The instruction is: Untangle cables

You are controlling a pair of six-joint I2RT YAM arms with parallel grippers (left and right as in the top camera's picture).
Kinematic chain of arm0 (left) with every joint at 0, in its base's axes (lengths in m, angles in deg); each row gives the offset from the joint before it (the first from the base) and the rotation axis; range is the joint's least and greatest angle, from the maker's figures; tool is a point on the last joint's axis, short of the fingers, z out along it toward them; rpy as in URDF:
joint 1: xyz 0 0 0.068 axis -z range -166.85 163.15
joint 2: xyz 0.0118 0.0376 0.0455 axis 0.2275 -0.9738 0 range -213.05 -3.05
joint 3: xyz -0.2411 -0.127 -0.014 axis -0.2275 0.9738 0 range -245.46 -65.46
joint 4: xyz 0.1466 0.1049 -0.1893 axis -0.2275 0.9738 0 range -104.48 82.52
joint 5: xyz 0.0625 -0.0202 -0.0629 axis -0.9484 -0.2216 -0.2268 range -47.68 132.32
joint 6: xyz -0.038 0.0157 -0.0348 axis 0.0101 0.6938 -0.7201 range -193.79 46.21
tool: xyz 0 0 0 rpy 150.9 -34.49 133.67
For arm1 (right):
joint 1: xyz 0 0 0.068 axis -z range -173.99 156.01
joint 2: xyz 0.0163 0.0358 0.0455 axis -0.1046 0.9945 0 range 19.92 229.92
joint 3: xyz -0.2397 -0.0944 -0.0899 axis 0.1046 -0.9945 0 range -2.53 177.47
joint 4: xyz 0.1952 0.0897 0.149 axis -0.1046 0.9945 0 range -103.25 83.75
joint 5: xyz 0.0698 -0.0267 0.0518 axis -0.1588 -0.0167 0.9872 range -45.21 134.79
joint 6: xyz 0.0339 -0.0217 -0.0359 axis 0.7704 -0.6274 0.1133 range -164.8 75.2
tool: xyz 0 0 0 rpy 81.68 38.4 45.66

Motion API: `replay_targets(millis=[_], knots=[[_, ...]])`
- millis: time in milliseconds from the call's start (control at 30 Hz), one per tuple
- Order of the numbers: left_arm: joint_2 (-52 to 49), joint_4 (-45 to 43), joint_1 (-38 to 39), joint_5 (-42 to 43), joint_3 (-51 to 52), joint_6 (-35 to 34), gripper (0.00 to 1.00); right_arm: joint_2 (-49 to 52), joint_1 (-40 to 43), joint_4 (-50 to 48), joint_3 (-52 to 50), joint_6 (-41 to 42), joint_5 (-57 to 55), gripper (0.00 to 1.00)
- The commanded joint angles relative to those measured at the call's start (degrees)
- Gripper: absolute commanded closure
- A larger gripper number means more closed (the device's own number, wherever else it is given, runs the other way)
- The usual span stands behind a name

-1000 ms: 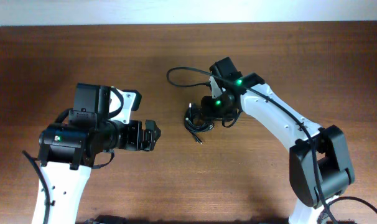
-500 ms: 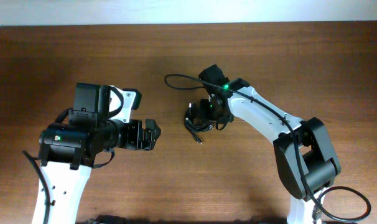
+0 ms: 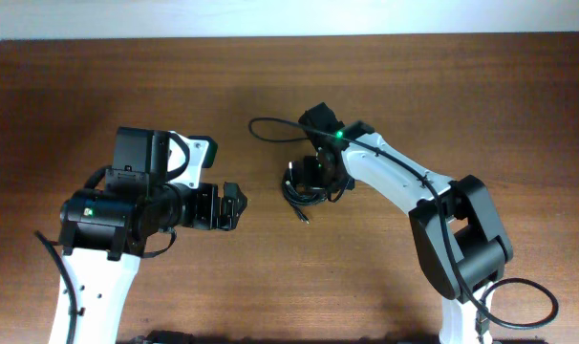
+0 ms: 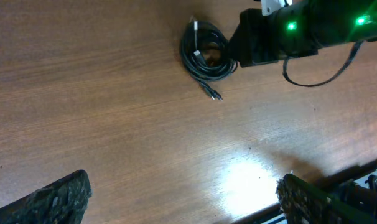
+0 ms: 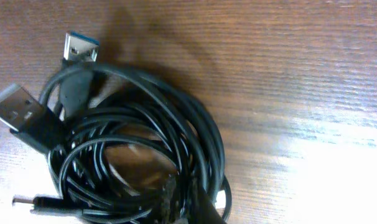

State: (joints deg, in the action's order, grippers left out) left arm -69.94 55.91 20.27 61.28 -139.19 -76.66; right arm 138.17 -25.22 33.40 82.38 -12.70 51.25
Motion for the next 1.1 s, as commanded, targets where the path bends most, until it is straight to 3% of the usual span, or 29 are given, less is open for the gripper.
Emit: replay_targets(millis=[0,133,267,367,467,567,700,833,933,1067], knots=[[-0.2,-0.3,0.1,-0.6,-0.5,-0.6,0.01,-3.0,-0.2,6.3,8.4,-2.6,0.8,0.96],[-0.2,-0.4,0.1,-0.5,-0.5,-0.6,0.01,-9.9,-0.3,16.2,20.2,-3.4,0.6,0.96],[-0.2,-0.4,0.1,-0.5,-0.5,-0.6,0.01,-12.3,-0.3,19.7,20.5,-3.3,1.2,0.96],[-0.7,-1.2,0.1,-0.5,-0.5,-0.6,0.01,-12.3,-0.4,17.9,20.6,-9.0,14.3,0.96],[-2.4,-1.4,0.1,0.5,-0.5,-1.0,0.01,-14.8,1.6,15.3,25.6,-9.4,28.2,0.96],[-4.2,-2.5,0.1,5.6,-0.5,-1.0,0.01,-18.8,3.9,16.8,31.8,-9.4,30.1,0.96],[-8.0,-5.8,0.1,14.3,-0.5,-1.0,0.01,-20.0,2.3,22.6,31.8,-9.2,18.6,0.96],[-14.2,-8.3,0.1,18.1,-0.5,-0.9,0.01,-21.4,2.4,14.9,36.6,-5.7,32.0,0.96],[-17.6,-14.0,0.1,28.7,-0.5,-0.3,0.01,-21.4,2.3,11.6,39.6,0.9,32.9,0.96],[-19.2,-16.8,0.1,33.8,-0.5,-1.0,0.01,-21.4,2.3,7.2,39.6,3.0,35.4,0.96]])
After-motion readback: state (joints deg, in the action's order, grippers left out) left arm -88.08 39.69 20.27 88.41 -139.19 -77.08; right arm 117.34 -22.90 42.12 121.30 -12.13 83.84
